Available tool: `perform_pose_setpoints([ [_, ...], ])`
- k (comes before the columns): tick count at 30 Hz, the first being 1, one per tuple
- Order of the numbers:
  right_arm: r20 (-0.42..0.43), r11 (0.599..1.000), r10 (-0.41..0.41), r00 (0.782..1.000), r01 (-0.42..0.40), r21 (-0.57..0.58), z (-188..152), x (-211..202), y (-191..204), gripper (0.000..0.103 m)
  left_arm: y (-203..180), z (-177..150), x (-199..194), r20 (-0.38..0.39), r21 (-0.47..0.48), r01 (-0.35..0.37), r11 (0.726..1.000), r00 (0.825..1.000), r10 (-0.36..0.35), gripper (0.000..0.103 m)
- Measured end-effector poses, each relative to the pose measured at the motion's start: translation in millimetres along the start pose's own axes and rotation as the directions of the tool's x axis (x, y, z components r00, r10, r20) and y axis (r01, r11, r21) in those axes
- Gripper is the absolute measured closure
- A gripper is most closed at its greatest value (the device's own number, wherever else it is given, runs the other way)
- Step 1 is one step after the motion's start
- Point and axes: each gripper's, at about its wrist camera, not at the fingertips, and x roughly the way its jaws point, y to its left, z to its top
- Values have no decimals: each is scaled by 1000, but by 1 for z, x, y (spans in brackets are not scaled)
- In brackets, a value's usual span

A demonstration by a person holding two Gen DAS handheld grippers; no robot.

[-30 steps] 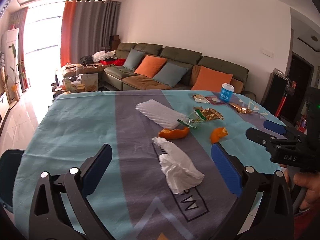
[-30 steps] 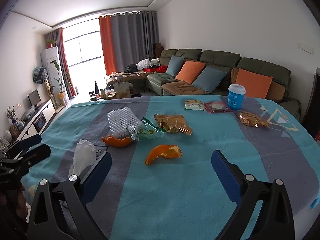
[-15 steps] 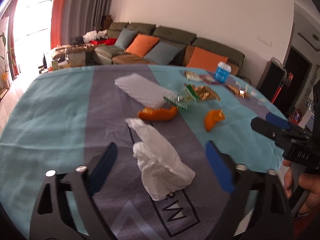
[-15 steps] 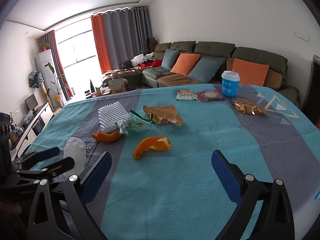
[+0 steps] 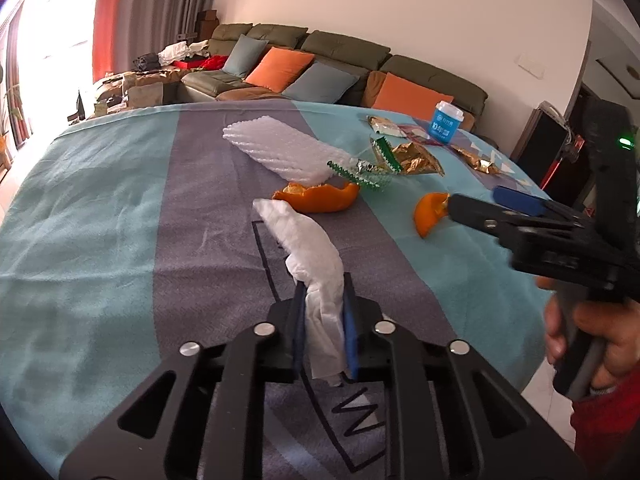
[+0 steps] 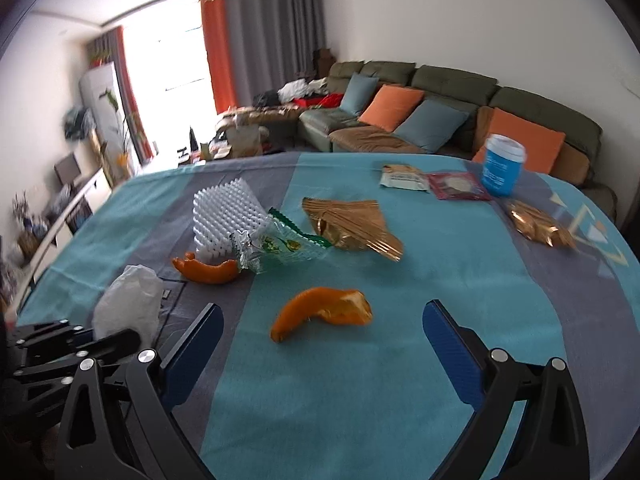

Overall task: Collect trash
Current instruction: 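Grasp the white tissue with the left tool while the right tool grasps the orange peel, then carry the tissue and orange peel to the teal bin and release both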

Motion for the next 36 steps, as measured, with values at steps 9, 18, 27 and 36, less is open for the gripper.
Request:
perform_pose_setpoints([
  [9, -89, 999, 29, 996, -33, -39, 9, 30, 2, 11, 14, 3, -24, 64, -35, 14, 999, 998, -11, 89],
  [18, -150, 999, 32, 988, -36, -27, 5, 42, 0, 47, 32, -1, -38, 84, -79, -1, 997, 996, 8, 89],
  [27, -148, 1000, 22, 989, -23, -9, 2, 36, -1, 72, 43, -4, -53, 122, -105, -17, 994, 992, 29, 89],
  [36, -115, 999, 39, 993, -40, -7, 1, 20, 9, 92, 62, -4, -80, 173, -145, -59, 988, 981, 84, 89],
])
